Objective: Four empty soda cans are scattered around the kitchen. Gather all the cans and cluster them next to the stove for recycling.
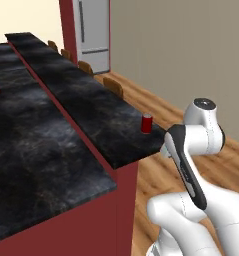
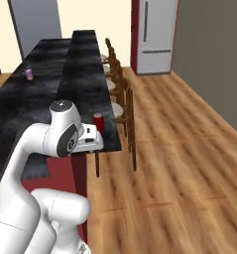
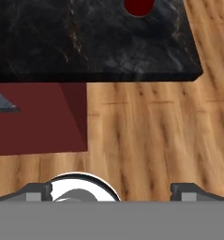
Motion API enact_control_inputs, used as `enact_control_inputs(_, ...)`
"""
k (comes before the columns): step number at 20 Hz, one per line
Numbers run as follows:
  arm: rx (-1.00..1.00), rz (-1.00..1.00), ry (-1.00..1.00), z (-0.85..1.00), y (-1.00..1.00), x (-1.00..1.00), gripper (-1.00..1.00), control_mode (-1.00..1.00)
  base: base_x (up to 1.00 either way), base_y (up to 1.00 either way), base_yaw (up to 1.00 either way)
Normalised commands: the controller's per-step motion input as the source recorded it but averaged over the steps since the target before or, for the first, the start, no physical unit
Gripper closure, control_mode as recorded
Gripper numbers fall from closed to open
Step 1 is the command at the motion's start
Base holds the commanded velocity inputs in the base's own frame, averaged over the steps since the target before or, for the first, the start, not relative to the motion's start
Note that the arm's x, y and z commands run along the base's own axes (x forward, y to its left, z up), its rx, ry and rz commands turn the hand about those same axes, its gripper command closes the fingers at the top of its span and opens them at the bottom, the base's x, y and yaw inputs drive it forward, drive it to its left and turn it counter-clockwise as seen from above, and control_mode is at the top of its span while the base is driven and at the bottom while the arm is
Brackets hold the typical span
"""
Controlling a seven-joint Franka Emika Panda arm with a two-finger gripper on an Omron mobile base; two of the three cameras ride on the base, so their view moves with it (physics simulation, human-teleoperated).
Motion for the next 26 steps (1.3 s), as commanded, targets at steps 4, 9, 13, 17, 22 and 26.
enact_control_inputs(4,0.0,0.0,0.0,0.0,0.0,0.0,-1.0,1.0,0.52,-0.11,0.21)
enact_control_inputs(9,0.0,0.0,0.0,0.0,0.0,0.0,-1.0,1.0,0.21,-0.14,0.11)
enact_control_inputs(13,0.07,0.0,0.0,0.0,-0.25,0.05,-1.0,-1.0,0.0,-0.01,0.0)
enact_control_inputs(17,0.04,0.0,0.01,0.2,-0.4,0.14,-1.0,-1.0,0.0,0.0,0.0)
enact_control_inputs(22,0.03,0.0,0.0,0.3,-0.29,0.22,-1.0,-1.0,0.0,0.0,0.0)
enact_control_inputs(26,0.01,0.0,0.05,0.34,-0.12,0.25,-1.0,-1.0,0.0,0.0,0.0)
